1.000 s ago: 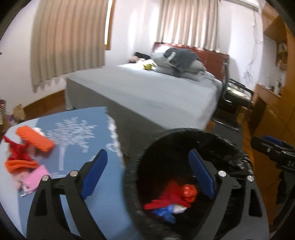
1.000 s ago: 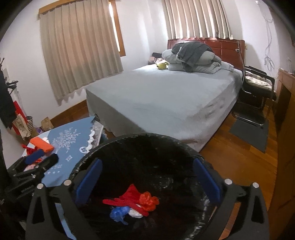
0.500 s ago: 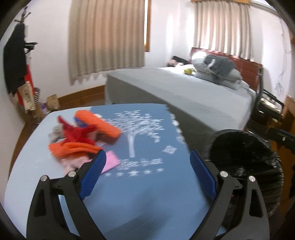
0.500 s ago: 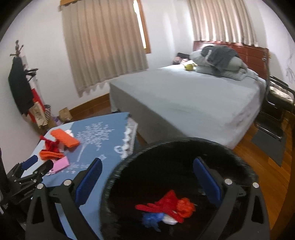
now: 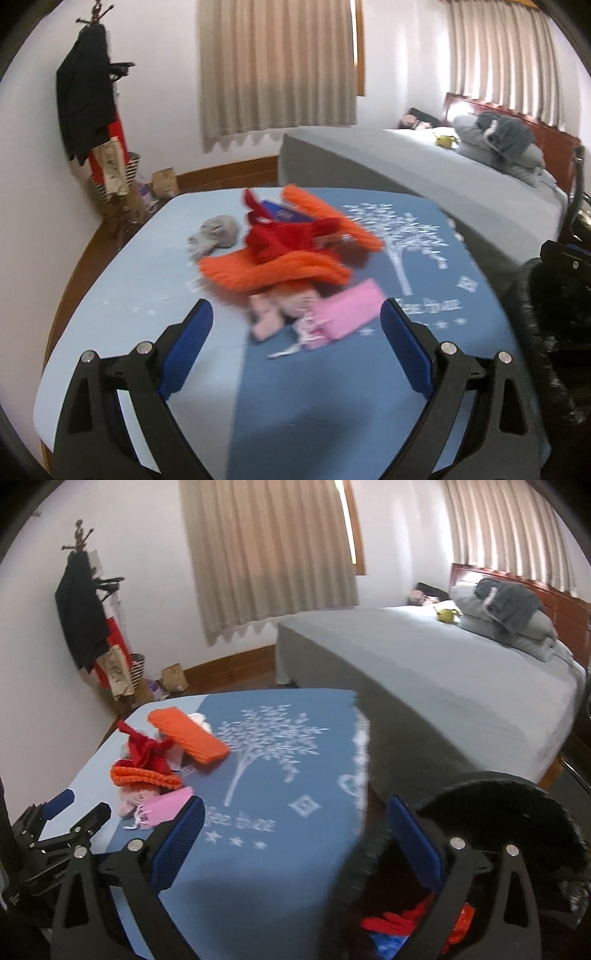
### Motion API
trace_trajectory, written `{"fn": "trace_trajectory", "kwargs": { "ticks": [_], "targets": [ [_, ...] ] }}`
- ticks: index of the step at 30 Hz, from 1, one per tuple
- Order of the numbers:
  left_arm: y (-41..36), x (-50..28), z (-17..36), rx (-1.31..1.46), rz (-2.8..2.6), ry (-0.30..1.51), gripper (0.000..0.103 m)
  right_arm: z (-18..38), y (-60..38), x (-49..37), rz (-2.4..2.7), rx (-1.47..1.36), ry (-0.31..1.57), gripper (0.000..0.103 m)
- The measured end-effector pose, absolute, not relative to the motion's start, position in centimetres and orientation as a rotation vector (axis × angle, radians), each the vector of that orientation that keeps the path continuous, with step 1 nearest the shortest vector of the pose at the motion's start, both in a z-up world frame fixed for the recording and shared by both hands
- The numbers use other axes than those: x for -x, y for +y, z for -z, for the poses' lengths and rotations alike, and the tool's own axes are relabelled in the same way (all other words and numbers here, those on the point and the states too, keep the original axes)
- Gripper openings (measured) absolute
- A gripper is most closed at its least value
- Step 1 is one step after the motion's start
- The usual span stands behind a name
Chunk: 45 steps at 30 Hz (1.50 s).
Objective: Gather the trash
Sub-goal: 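Bring both tools back over the remaining pile on the table, then grasp the pink paper bag with the right tool while the left tool grasps the orange mesh and red cloth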
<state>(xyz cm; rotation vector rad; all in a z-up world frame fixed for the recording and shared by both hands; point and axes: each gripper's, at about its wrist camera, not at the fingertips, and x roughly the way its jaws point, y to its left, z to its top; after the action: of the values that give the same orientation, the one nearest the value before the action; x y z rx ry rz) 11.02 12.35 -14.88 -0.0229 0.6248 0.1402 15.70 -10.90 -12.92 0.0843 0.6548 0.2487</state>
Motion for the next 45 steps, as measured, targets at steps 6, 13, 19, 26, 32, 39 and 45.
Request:
{"fn": "trace_trajectory", "kwargs": {
  "ticks": [6,13,19,26,32,39,45],
  "targets": [
    [15.5,-12.0,16.1,0.047,-0.192,0.649,0.089,15.3,-5.8,-18.0,-0.311,-0.051,0.685,0.095],
    [17.8,-12.4,16.9,0.049,-0.227,0.658,0.089,18.4,-1.0,-20.2,-0.373,-0.014,0.762,0.083],
    [18.9,-12.7,17.6,0.064,-0.241,0.666,0.089,20.0,1.7,-20.9,-0.416,0.025,0.811,0.072],
    [19.3,-12.7,18.1,0.075,-0.245,0.669,0.089,21.3,3.0,-21.5,-0.441,0.056,0.881,0.056],
    [19.3,-12.7,18.1,0.072,-0.244,0.672,0.089,21.2,4.2,-20.9,-0.509,0.066,0.875,0.021],
    [18.9,-12.8,18.0,0.073,-0.240,0.668,0.089,20.9,2.9,-21.0,-0.521,0.004,0.870,0.004],
    [18.2,-12.9,17.7,0.080,-0.218,0.666,0.086,19.7,0.8,-21.2,-0.473,-0.005,0.841,0.004]
  ]
}}
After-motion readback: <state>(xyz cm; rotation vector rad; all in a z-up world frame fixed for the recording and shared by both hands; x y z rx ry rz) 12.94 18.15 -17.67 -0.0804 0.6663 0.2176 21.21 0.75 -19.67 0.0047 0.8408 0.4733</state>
